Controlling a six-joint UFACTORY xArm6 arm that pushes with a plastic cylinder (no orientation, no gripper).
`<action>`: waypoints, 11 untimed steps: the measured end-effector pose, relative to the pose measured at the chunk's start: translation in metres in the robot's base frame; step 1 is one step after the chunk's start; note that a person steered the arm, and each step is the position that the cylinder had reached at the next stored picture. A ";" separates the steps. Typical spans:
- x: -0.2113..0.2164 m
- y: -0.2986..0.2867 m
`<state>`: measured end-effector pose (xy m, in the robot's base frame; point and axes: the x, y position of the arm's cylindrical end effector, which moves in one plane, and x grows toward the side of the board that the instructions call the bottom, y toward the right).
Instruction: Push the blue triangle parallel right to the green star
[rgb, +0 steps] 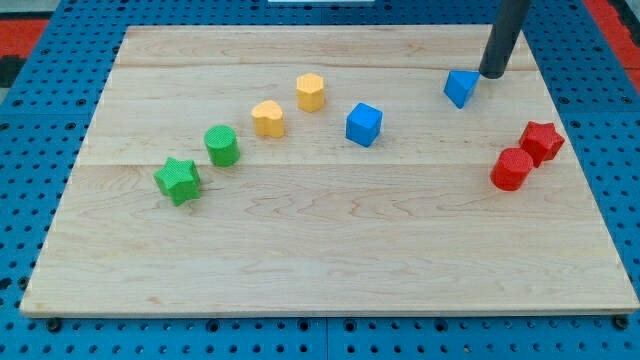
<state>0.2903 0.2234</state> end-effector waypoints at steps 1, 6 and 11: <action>0.000 -0.010; 0.050 -0.015; 0.095 -0.040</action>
<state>0.3855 0.1834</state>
